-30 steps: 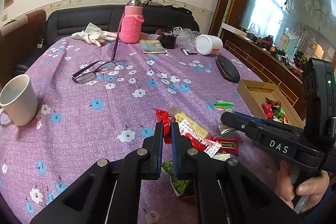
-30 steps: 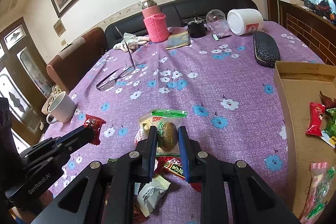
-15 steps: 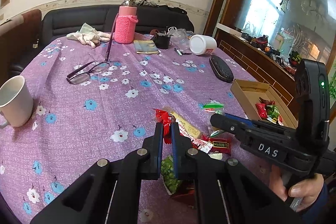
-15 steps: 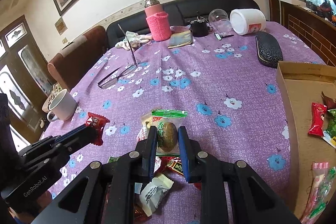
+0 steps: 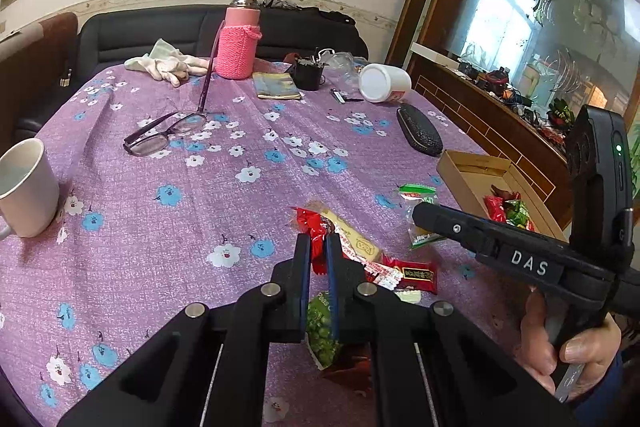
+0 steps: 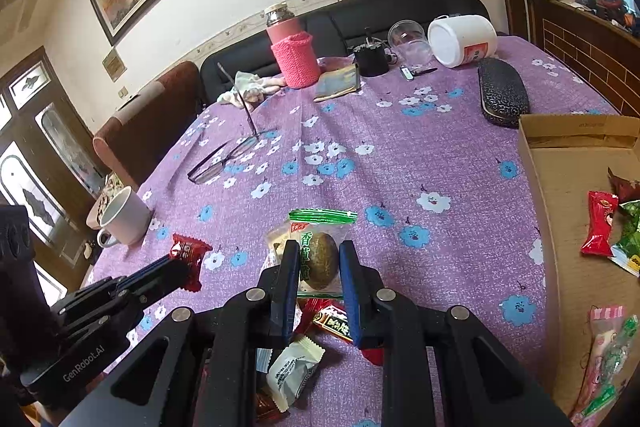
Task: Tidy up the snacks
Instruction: 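Hold both snacks raised above the snack pile, then carry the red candy and the nut bag over the cardboard tray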
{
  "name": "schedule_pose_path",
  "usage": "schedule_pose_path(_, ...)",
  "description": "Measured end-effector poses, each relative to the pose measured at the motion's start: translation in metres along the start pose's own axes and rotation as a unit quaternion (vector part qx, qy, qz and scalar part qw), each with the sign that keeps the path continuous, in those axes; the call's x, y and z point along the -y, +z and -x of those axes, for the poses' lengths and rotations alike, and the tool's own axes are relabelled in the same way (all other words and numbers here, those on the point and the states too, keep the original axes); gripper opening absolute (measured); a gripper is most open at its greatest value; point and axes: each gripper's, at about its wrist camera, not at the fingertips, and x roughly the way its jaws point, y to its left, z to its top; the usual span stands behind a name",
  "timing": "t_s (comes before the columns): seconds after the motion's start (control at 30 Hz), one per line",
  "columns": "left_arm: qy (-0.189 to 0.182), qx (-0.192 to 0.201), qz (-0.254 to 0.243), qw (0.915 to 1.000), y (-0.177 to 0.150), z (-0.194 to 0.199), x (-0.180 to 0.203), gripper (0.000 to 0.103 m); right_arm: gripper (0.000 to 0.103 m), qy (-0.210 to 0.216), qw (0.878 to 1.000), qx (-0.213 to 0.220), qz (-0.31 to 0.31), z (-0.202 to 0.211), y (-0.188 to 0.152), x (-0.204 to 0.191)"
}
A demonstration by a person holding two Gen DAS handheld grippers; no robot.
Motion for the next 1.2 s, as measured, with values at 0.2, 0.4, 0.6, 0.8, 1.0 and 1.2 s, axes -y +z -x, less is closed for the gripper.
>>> schedule_pose_path(0.2, -0.002, 0.000, -0.004, 1.0000, -0.001, -0.001, 0.003, 0.007, 0.021, -0.009, 0.999, 0.035, -0.027, 0.022, 0.014, 0.018)
schedule_pose_path(0.4, -0.008, 0.002, -0.002, 1.0000, -0.002, -0.002, 0.006, 0.007, 0.021, -0.032, 0.992, 0.079, -0.098, 0.056, 0.028, 0.064)
schedule_pose_path(0.6, -0.021, -0.013, -0.002, 0.9997, 0.005, -0.003, 0.029, 0.007, 0.021, -0.055, 0.982, 0.090, -0.155, 0.074, 0.035, 0.107)
schedule_pose_path(0.8, -0.081, -0.036, -0.033, 0.9956, 0.018, -0.012, 0.096, 0.007, 0.021, -0.058, 0.967, 0.109, -0.224, 0.103, 0.034, 0.159)
schedule_pose_path(1.0, -0.163, -0.073, -0.041, 0.9830, 0.016, -0.051, 0.181, 0.007, 0.021, -0.071, 0.951, 0.110, -0.280, 0.119, 0.028, 0.202)
schedule_pose_path(1.2, -0.188, -0.111, -0.038, 0.9751, -0.002, -0.092, 0.218, 0.007, 0.021, -0.088, 0.941, 0.091, -0.312, 0.121, 0.020, 0.228)
